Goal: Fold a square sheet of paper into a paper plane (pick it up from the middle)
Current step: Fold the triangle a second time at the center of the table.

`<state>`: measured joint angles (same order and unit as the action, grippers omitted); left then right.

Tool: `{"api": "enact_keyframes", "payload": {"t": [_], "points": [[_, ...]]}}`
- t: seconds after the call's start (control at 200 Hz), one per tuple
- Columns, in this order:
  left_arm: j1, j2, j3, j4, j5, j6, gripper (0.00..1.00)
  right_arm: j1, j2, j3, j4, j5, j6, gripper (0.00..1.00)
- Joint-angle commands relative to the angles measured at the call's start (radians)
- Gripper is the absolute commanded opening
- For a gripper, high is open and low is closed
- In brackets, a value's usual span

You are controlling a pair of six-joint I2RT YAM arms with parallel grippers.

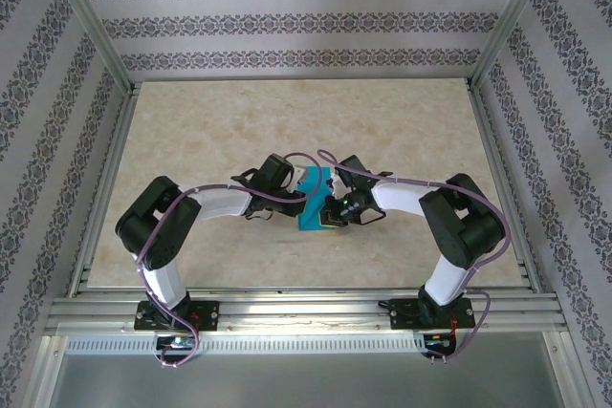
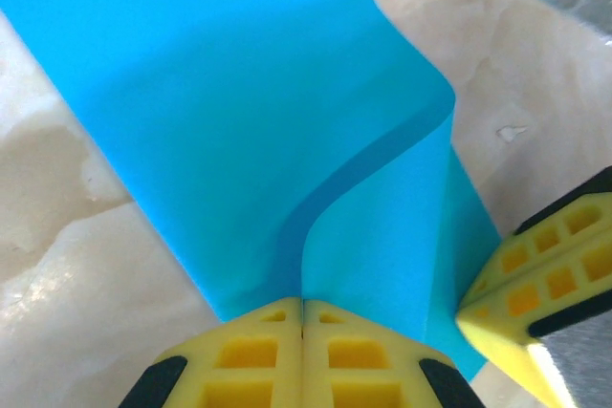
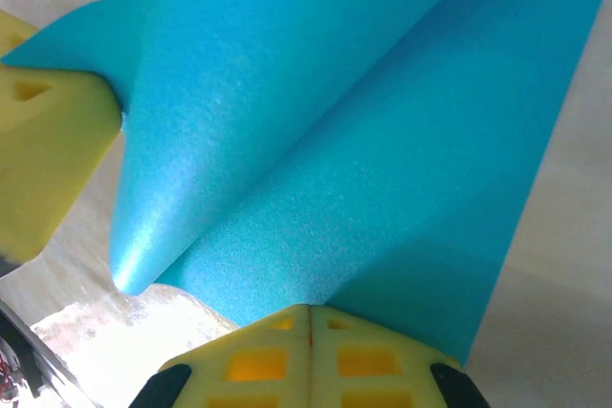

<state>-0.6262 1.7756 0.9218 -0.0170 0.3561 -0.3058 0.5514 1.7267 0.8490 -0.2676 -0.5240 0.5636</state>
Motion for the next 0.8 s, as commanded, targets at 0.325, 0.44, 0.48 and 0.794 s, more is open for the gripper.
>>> {"api": "enact_keyframes", "payload": {"t": [0.325,0.44,0.48,0.794], "points": [[0.016,0.021,0.033,-0.024,-0.043,0.034,0.02,-0.009,0.007,0.002,-0.073,0.029,-0.016,0.00],[0.016,0.022,0.035,-0.025,-0.051,0.034,0.02,-0.008,0.006,0.004,-0.077,0.028,-0.017,0.00],[0.016,0.022,0.034,-0.026,-0.051,0.034,0.02,-0.009,0.006,0.005,-0.078,0.028,-0.018,0.00],[0.016,0.021,0.029,-0.037,-0.079,0.038,0.02,-0.008,0.002,0.002,-0.077,0.032,-0.015,0.00]]}}
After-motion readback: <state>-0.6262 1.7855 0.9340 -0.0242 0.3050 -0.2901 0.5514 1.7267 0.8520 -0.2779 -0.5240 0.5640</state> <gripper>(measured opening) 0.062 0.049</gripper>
